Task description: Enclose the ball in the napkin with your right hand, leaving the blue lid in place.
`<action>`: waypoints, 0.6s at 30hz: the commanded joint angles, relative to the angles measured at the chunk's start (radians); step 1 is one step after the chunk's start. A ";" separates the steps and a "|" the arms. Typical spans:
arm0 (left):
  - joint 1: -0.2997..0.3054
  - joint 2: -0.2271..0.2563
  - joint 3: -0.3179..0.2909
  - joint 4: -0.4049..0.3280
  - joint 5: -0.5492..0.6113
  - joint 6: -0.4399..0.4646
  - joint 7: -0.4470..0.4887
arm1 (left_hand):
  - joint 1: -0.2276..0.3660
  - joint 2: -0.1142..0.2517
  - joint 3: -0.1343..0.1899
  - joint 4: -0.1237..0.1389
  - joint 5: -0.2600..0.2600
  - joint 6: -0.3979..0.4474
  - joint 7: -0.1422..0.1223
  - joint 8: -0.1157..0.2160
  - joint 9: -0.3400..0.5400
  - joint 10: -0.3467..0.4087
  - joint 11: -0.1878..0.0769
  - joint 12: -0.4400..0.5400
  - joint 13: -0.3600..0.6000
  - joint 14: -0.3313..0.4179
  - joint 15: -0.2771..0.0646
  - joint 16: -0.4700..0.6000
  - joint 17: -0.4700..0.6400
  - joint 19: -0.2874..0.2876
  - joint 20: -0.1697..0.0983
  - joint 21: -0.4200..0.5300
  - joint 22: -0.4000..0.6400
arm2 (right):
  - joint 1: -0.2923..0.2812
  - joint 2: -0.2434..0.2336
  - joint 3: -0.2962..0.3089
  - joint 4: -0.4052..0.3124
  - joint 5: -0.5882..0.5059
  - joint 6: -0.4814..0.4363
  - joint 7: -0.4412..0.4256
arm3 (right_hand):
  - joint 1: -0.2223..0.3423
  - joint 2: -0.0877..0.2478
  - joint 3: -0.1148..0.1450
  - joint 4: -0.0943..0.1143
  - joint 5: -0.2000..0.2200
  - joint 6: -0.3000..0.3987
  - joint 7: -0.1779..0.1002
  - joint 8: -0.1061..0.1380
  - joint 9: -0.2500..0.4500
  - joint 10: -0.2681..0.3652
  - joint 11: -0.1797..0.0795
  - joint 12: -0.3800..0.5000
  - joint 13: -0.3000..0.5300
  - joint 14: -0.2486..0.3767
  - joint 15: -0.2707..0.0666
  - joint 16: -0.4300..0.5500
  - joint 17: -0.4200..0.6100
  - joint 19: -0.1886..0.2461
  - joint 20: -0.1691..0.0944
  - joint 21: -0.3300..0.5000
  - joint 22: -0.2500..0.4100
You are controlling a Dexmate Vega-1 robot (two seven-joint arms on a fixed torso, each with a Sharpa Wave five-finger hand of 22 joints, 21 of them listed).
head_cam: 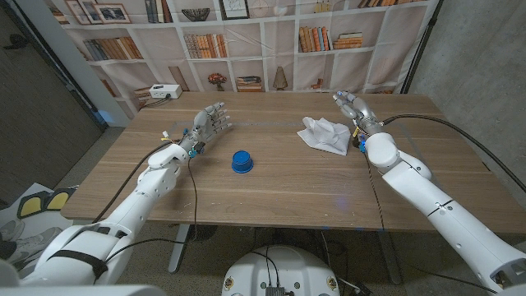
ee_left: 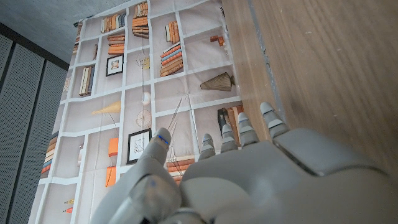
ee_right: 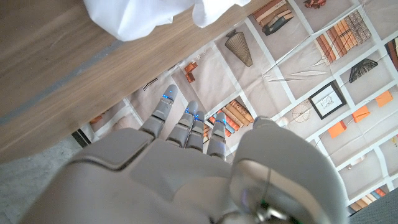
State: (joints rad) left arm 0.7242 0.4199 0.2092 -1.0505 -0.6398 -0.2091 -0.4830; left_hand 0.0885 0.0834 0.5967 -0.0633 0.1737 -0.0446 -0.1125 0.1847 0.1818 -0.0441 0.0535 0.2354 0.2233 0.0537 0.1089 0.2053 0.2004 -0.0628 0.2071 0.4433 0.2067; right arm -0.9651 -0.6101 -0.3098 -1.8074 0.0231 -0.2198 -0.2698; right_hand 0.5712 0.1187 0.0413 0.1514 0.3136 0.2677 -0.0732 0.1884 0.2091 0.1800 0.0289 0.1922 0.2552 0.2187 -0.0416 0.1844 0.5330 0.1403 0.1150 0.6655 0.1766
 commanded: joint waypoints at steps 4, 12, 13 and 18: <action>0.097 0.073 -0.042 -0.174 -0.020 0.041 0.050 | -0.001 0.003 0.006 0.001 -0.002 0.001 -0.007 0.005 -0.001 -0.011 -0.001 -0.005 0.001 -0.008 0.001 -0.004 0.003 0.001 0.004 -0.007 0.003 | -0.075 -0.005 0.092 0.054 0.264 0.197 0.036 | -0.033 -0.021 -0.024 0.000 -0.010 -0.018 0.000 -0.001 0.000 -0.023 0.006 -0.003 -0.004 -0.041 0.013 -0.007 -0.016 -0.018 0.006 -0.017 0.000; 0.147 0.100 -0.070 -0.234 -0.041 0.046 0.057 | -0.001 0.003 0.007 0.001 -0.002 0.001 -0.008 0.005 -0.001 -0.010 -0.002 -0.005 0.000 -0.008 0.000 -0.004 0.003 0.003 0.002 -0.007 0.003 | -0.108 0.037 0.131 0.091 0.346 0.305 0.018 | -0.059 -0.039 -0.041 -0.002 -0.015 -0.014 -0.003 0.005 -0.002 -0.038 0.007 -0.004 -0.010 -0.074 0.015 -0.008 -0.033 -0.040 -0.009 -0.036 0.000; 0.153 0.102 -0.074 -0.241 -0.045 0.048 0.057 | -0.001 0.003 0.007 0.001 -0.002 0.001 -0.009 0.005 -0.002 -0.010 -0.002 -0.005 0.000 -0.008 -0.001 -0.004 0.003 0.003 0.002 -0.007 0.003 | -0.111 0.043 0.134 0.095 0.353 0.316 0.014 | -0.061 -0.040 -0.042 -0.003 -0.016 -0.011 -0.001 0.007 -0.002 -0.038 0.005 -0.003 -0.010 -0.075 0.015 -0.007 -0.035 -0.043 -0.009 -0.038 0.000; 0.187 0.117 -0.088 -0.276 -0.060 0.053 0.052 | -0.002 0.003 0.007 0.001 -0.002 0.001 -0.009 0.005 -0.002 -0.009 -0.003 -0.004 -0.001 -0.008 -0.002 -0.003 0.003 0.004 0.001 -0.007 0.003 | -0.132 0.077 0.148 0.101 0.370 0.351 -0.034 | -0.078 -0.045 -0.050 -0.009 -0.018 0.003 -0.004 0.012 -0.004 -0.043 0.004 0.000 -0.020 -0.116 0.015 -0.008 -0.061 -0.106 -0.025 -0.077 -0.001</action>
State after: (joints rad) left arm 0.8439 0.5017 0.1533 -1.2438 -0.6731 -0.1685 -0.4350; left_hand 0.0885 0.0834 0.5967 -0.0633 0.1737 -0.0446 -0.1125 0.1847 0.1766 -0.0459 0.0518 0.2354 0.2234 0.0484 0.1035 0.2053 0.2004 -0.0628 0.2071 0.4363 0.2067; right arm -1.0529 -0.5843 -0.2023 -1.7329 0.3143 0.0280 -0.2482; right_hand 0.5060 0.0744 -0.0017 0.1445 0.2988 0.2556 -0.0718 0.1927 0.2043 0.1428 0.0303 0.1884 0.2388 0.1218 -0.0266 0.1767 0.4847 0.0718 0.0960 0.6098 0.1756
